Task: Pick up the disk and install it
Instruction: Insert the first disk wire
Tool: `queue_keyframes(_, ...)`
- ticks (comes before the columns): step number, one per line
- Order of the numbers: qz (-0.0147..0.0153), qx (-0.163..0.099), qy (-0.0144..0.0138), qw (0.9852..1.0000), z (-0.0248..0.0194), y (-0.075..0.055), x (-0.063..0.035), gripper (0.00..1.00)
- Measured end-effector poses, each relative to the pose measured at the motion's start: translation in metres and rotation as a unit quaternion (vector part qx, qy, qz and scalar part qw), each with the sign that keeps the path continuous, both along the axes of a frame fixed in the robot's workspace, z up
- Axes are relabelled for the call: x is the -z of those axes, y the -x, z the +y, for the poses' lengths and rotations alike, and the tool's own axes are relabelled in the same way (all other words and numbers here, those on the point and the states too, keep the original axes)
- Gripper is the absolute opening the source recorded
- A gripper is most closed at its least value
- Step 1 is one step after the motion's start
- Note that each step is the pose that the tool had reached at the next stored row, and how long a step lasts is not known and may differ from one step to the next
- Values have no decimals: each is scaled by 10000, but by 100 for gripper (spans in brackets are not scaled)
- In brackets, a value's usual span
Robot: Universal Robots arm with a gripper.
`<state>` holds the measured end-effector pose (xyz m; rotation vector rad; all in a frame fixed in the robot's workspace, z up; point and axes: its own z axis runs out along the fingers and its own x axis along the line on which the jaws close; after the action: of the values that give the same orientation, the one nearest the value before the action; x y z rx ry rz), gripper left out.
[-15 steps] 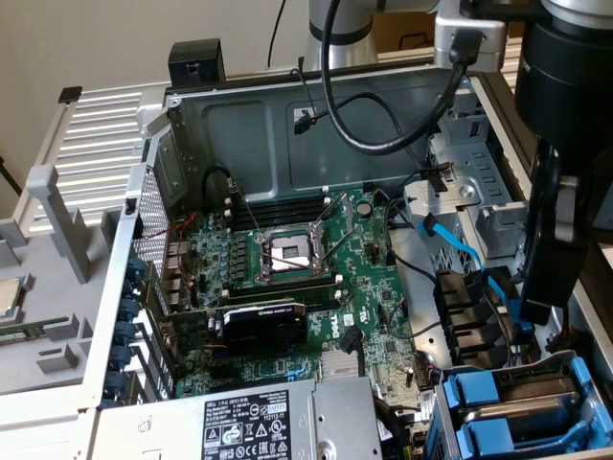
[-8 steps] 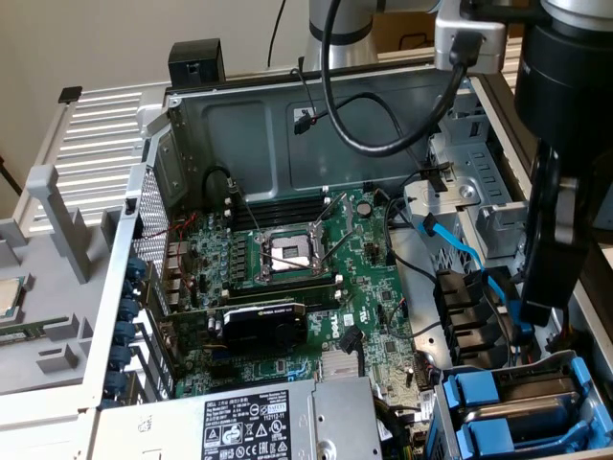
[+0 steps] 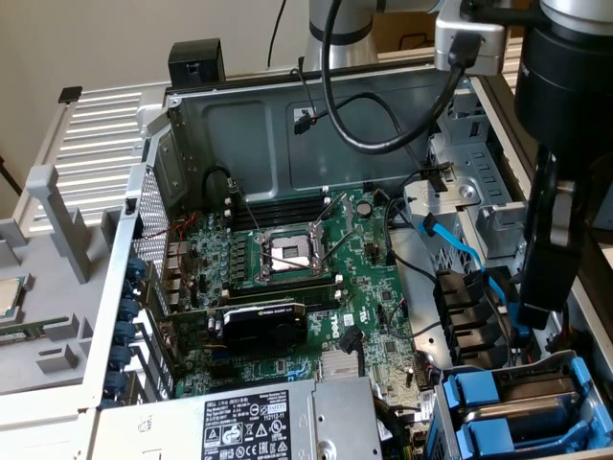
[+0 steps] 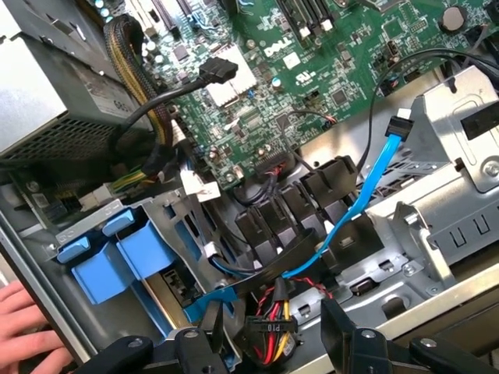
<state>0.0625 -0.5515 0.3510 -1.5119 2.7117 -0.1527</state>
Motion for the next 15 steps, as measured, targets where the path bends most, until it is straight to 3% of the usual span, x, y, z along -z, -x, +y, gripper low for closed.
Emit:
queue_keyframes(7,16,11,0,10000,-3,0,2,61)
queue_keyframes(10,17,11,0,10000,-3,0,3,59)
queue_keyframes(11,18,11,0,10000,-3,-1,3,52)
queue_keyframes(15,23,11,0,10000,-3,-7,7,52)
